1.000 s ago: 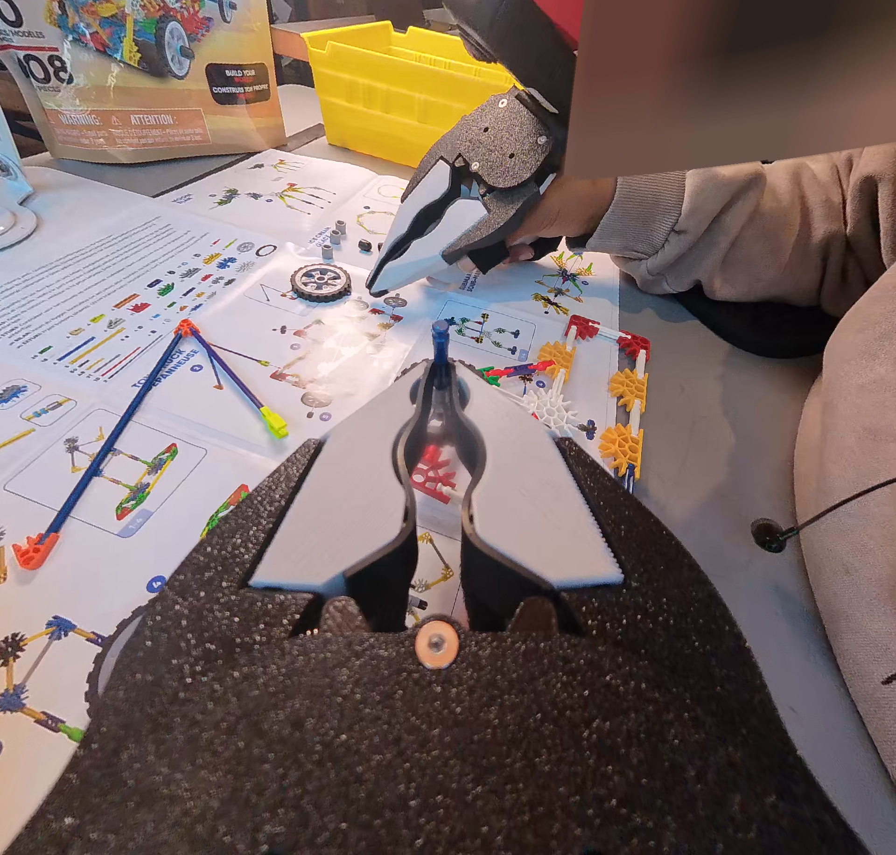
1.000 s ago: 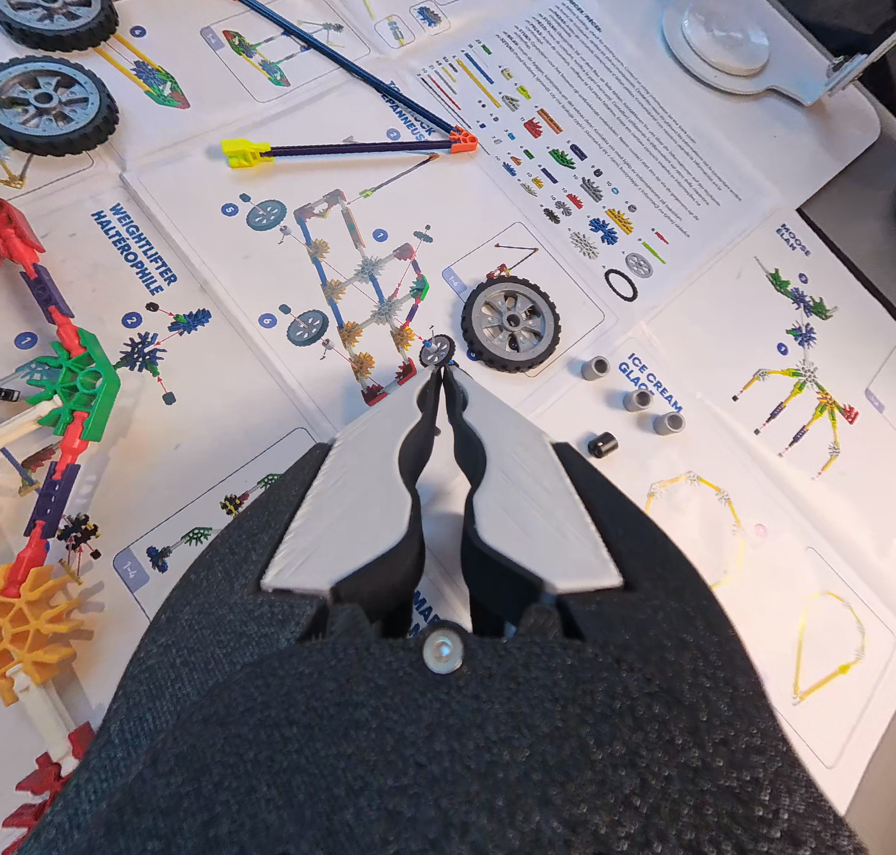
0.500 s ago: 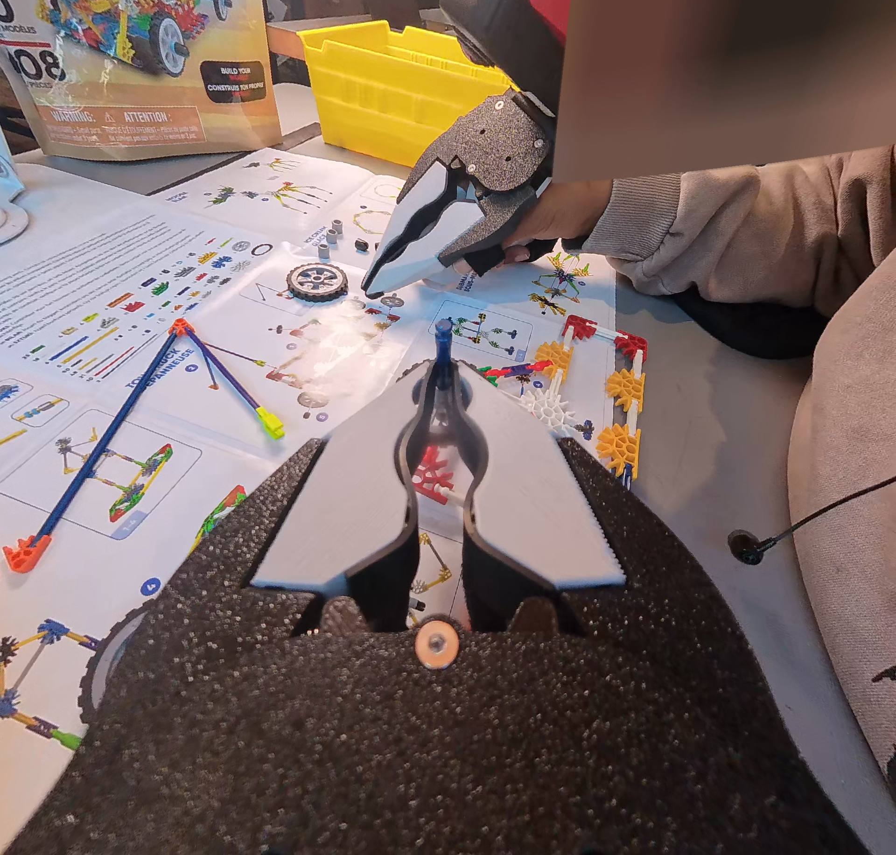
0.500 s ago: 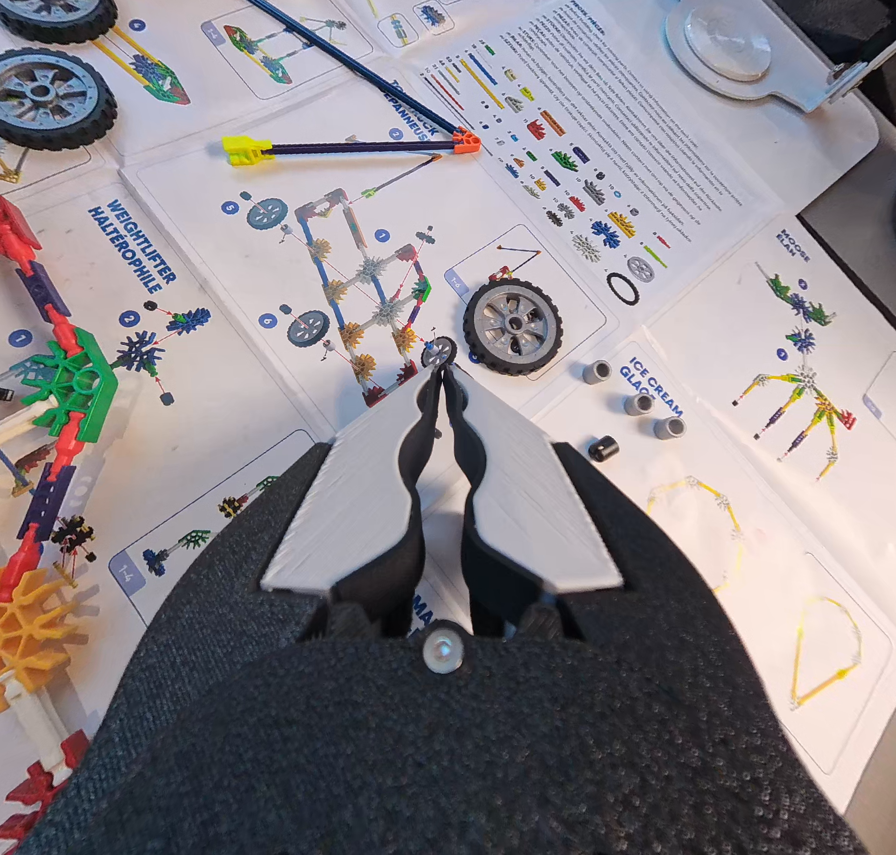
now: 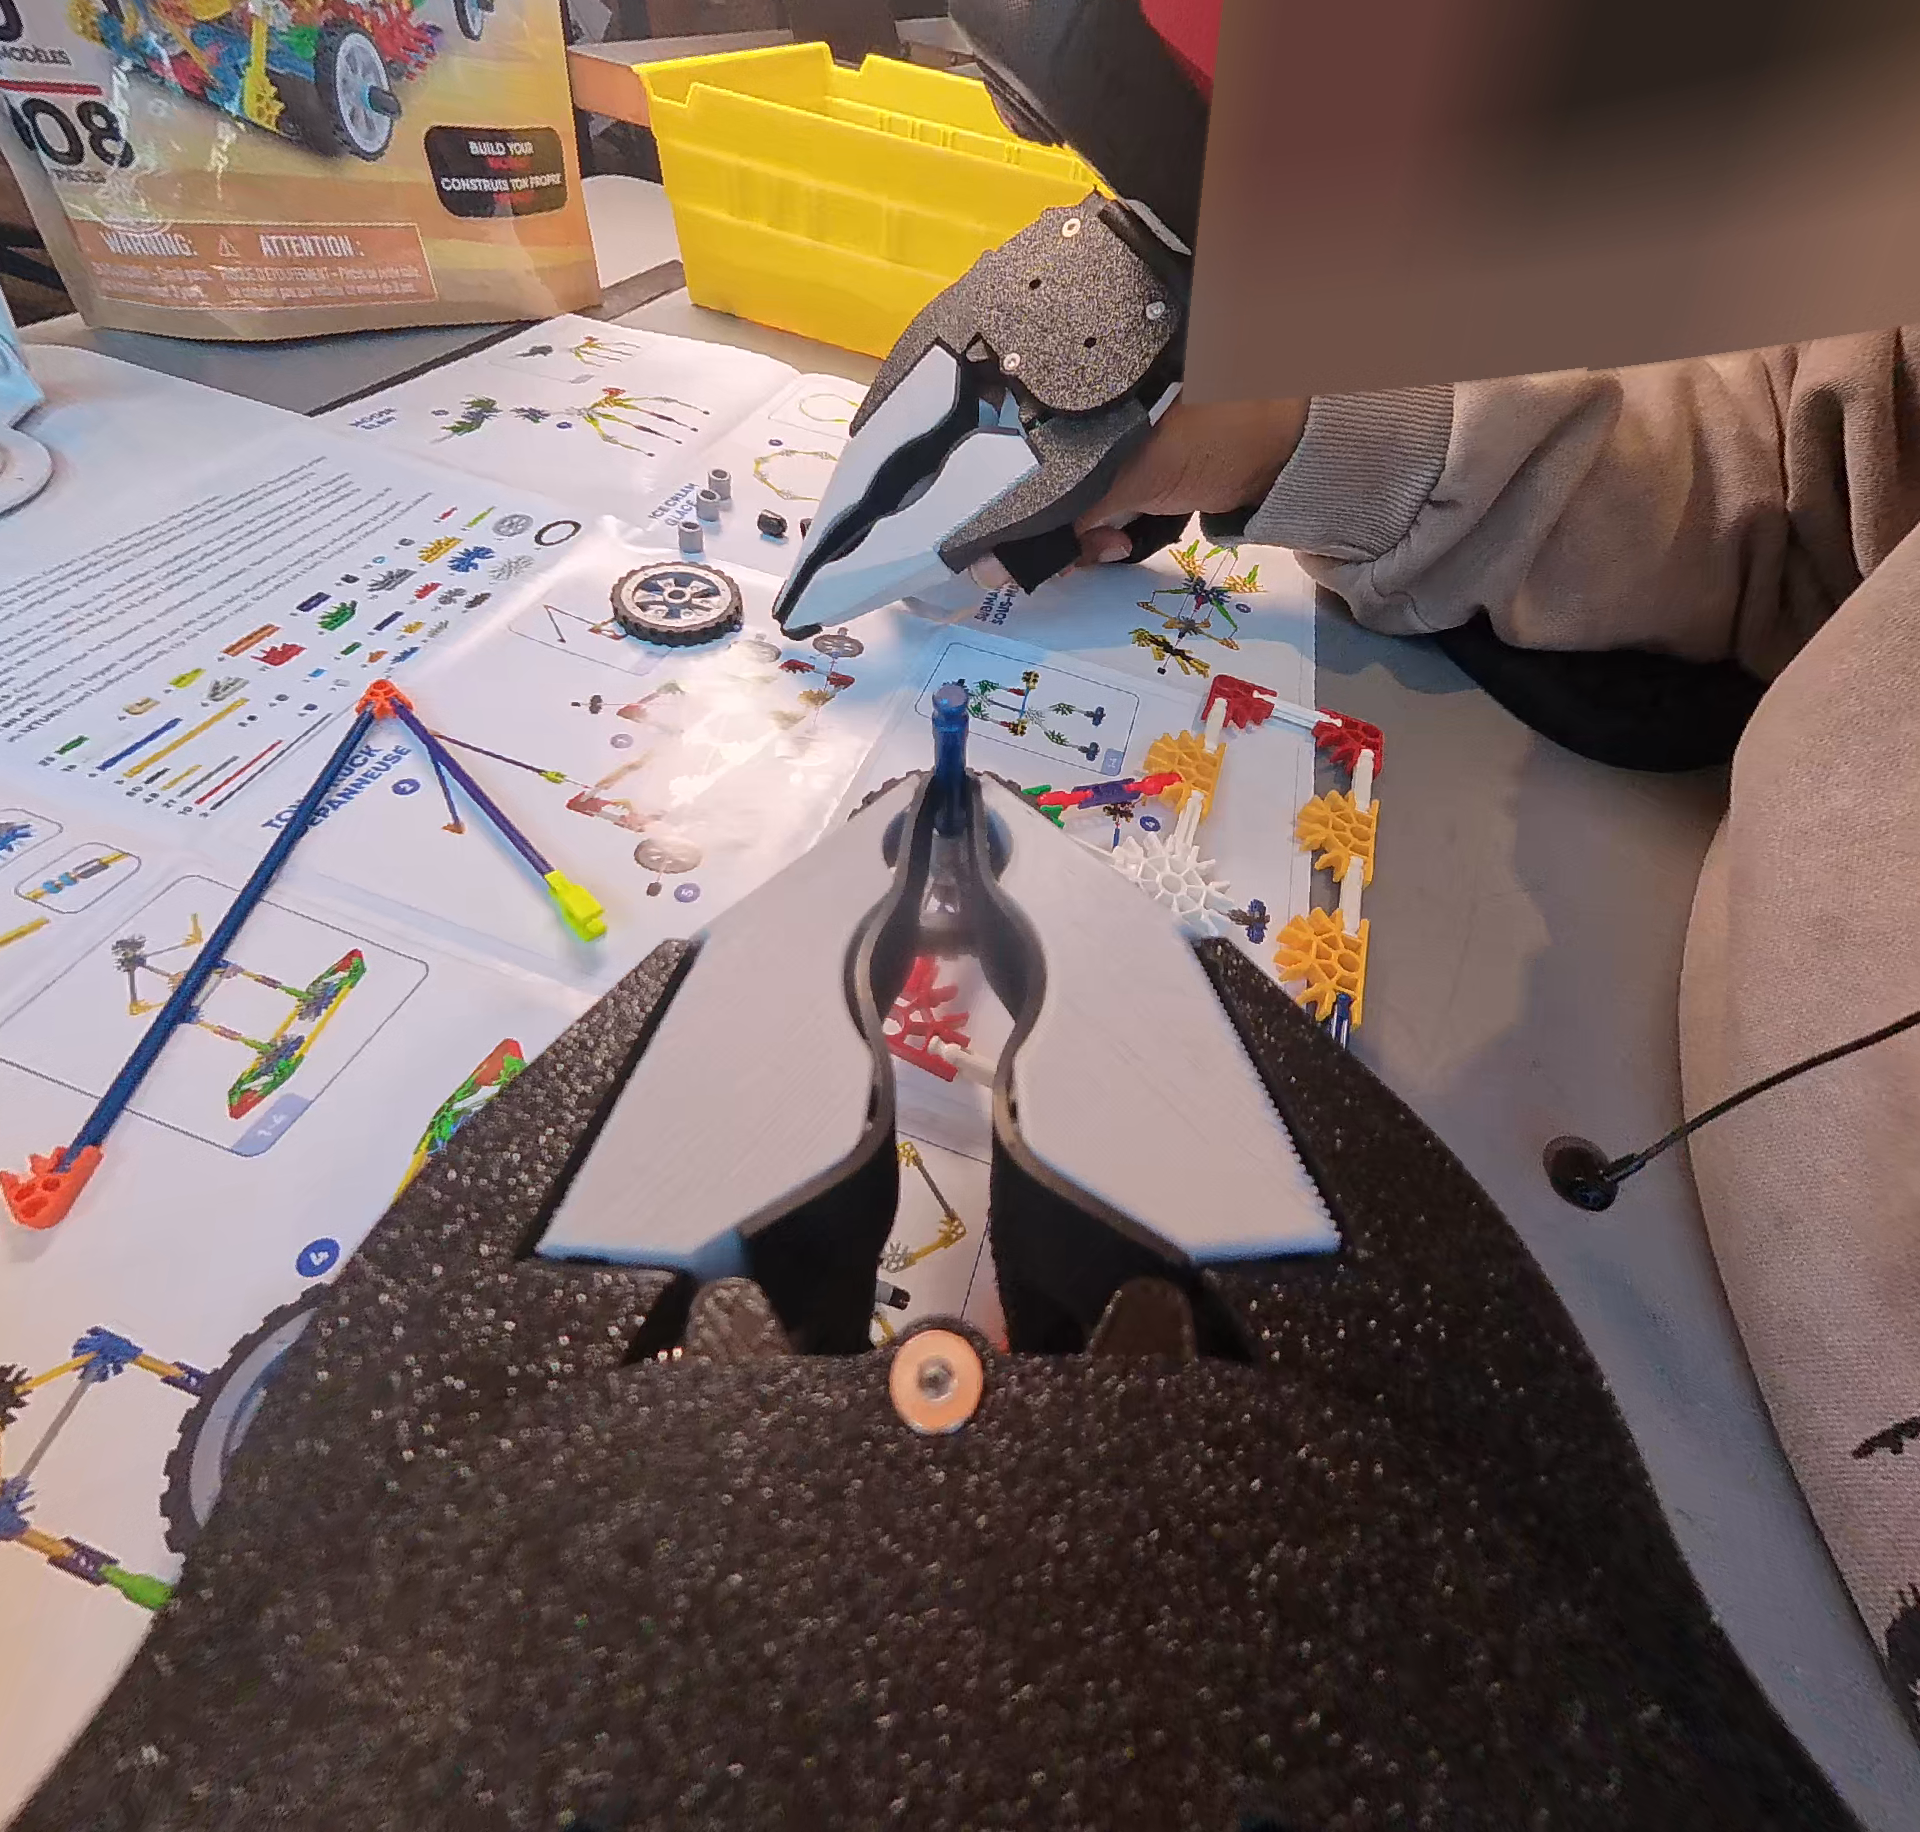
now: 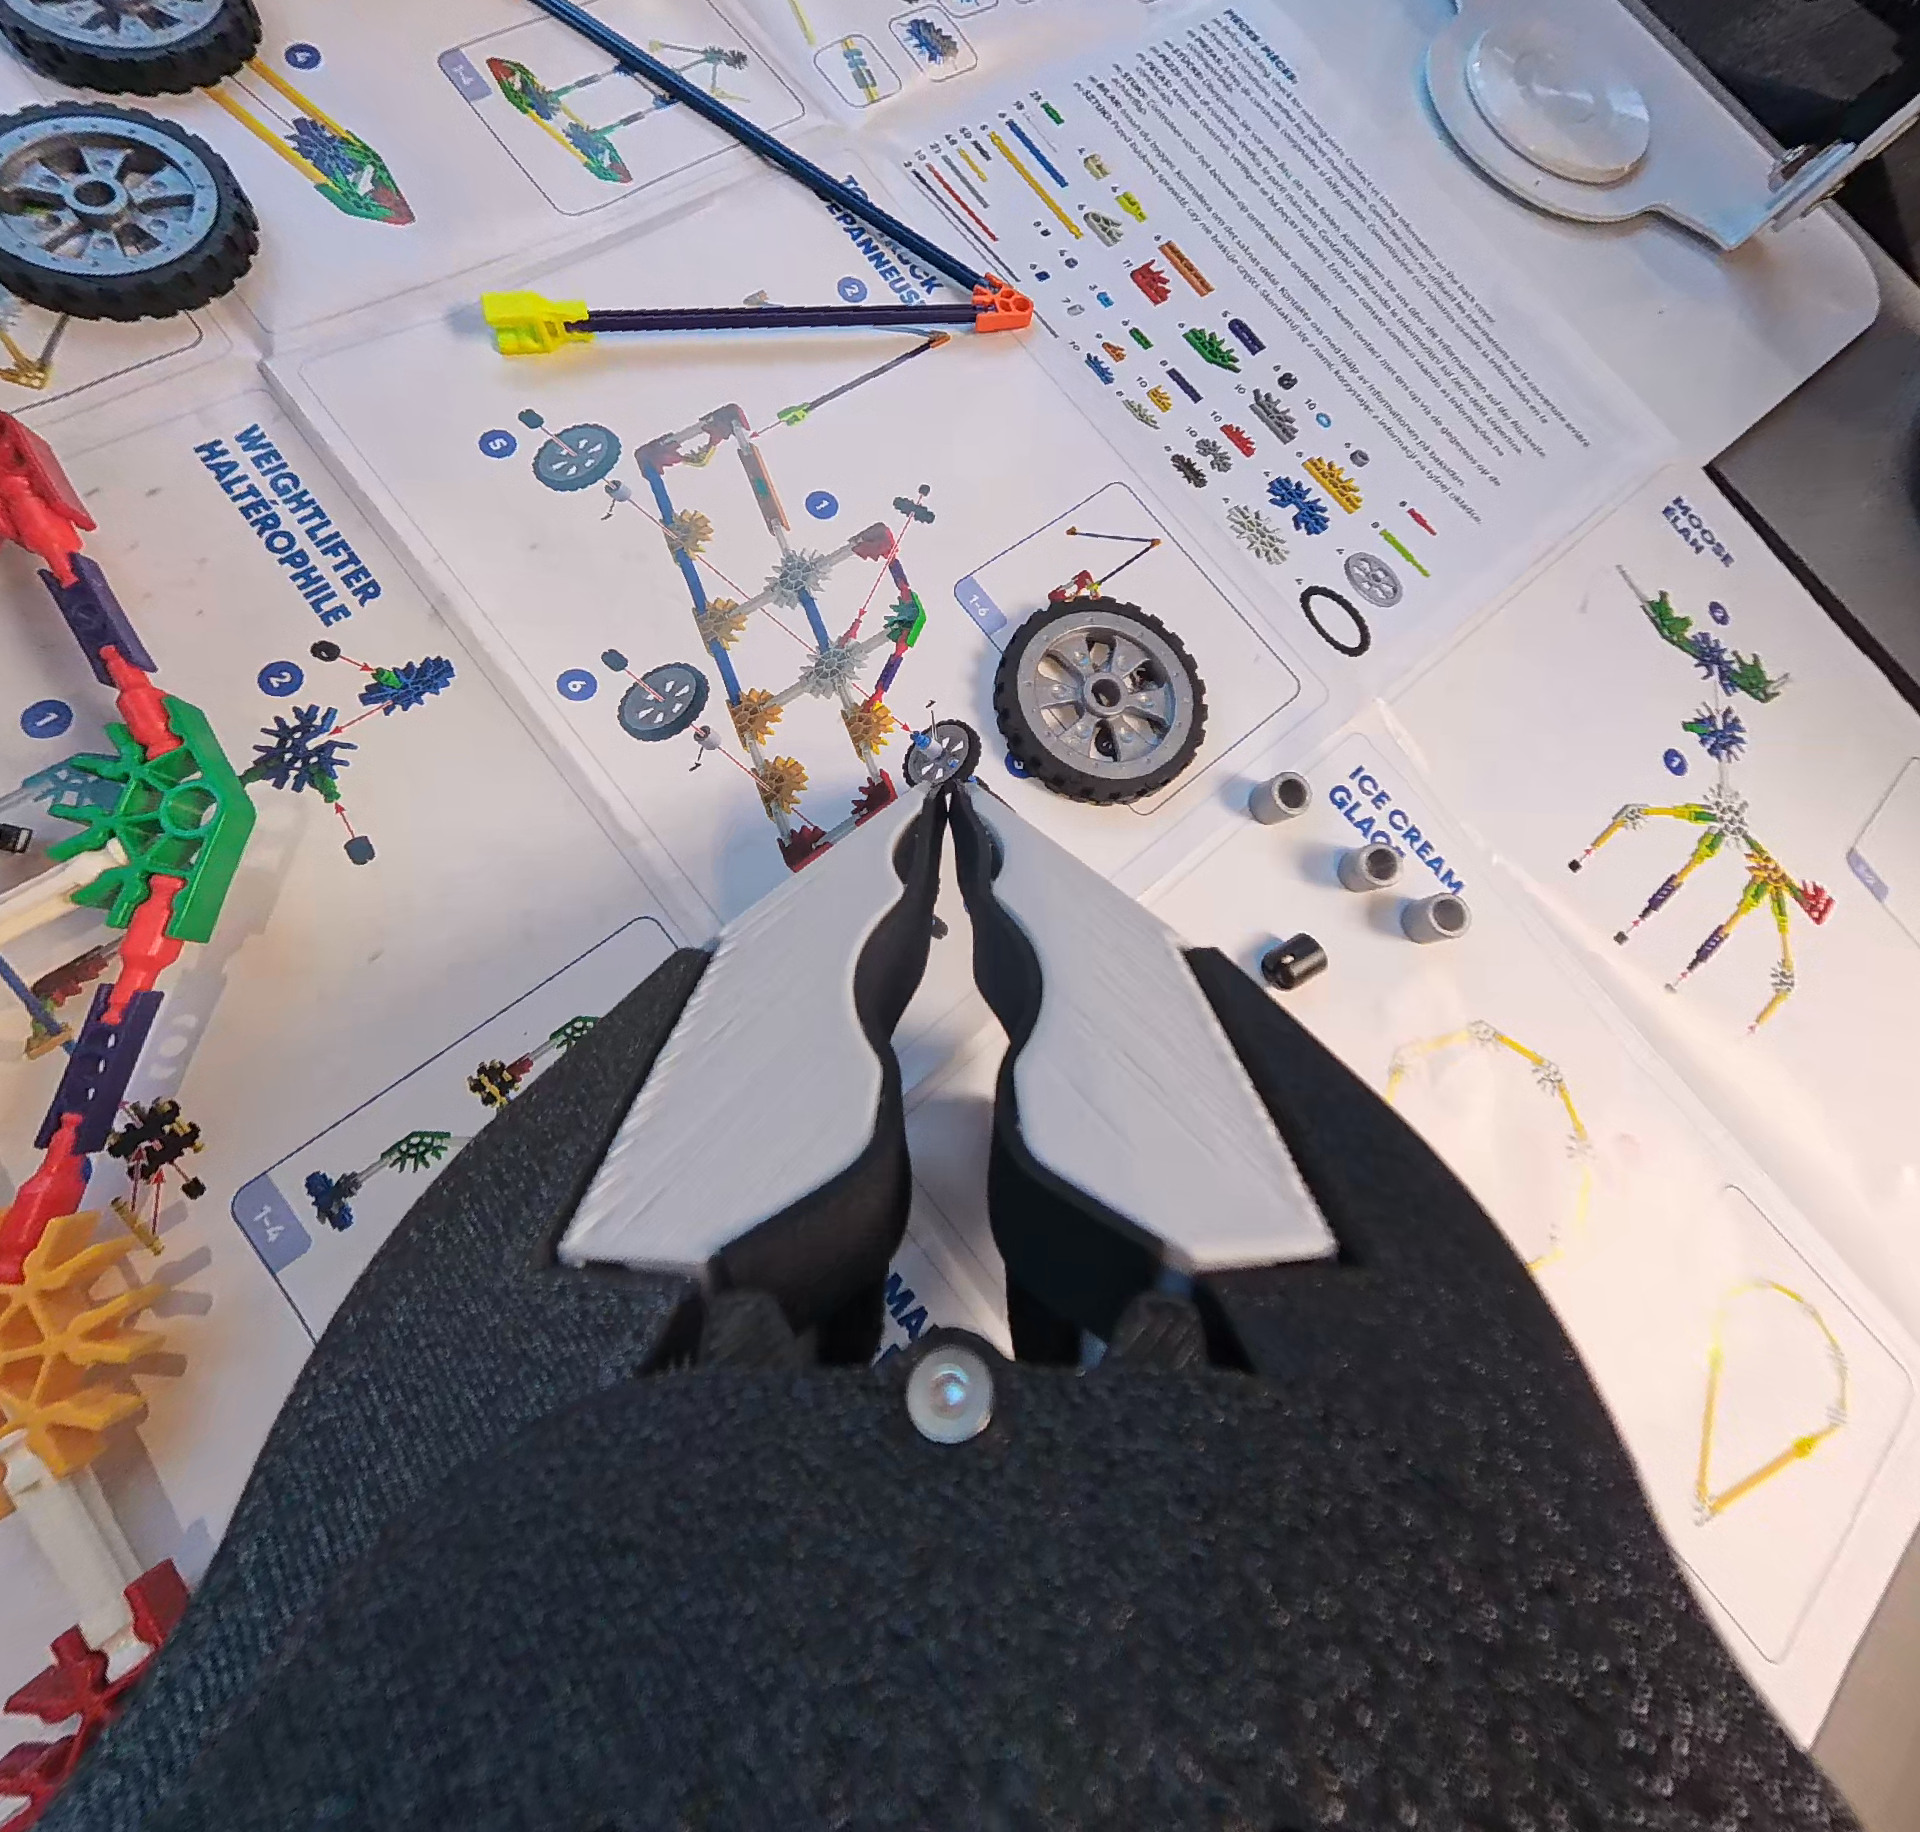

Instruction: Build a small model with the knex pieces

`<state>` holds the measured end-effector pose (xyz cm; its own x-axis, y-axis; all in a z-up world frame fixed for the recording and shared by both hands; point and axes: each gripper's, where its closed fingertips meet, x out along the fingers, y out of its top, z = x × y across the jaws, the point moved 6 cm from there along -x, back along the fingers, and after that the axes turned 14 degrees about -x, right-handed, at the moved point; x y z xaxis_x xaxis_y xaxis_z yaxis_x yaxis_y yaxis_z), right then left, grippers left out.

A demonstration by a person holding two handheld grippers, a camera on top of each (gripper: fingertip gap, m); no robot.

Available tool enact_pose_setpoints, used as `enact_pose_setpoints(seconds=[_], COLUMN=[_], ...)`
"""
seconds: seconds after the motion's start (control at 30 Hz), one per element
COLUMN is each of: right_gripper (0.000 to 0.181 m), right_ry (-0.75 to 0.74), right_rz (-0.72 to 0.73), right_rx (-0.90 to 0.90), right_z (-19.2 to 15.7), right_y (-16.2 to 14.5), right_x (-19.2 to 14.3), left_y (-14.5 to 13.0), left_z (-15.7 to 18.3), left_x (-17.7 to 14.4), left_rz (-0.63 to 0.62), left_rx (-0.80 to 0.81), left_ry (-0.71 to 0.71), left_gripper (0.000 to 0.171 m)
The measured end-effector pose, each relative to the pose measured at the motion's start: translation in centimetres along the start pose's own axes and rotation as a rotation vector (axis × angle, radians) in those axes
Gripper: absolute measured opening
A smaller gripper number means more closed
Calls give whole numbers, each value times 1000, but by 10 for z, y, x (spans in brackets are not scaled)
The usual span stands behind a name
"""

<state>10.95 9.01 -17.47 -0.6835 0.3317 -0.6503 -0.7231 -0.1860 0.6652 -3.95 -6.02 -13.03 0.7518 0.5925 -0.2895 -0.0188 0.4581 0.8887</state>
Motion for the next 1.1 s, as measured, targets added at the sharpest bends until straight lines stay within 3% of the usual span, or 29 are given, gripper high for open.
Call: enact_pose_setpoints(seconds=[0.87,1.1], right_gripper=[1,1], right_ry=[7,13], right_rz=[3,12], right_rx=[-16,-6], right_z=[-2,-2], right_y=[-2,-2], right_x=[-1,-2], left_y=[1,6], left_z=[-1,-8], left_x=[-1,-5], left_rz=[5,52], left_rx=[-11,-132], left_ry=[-2,-49], left_gripper=[4,3])
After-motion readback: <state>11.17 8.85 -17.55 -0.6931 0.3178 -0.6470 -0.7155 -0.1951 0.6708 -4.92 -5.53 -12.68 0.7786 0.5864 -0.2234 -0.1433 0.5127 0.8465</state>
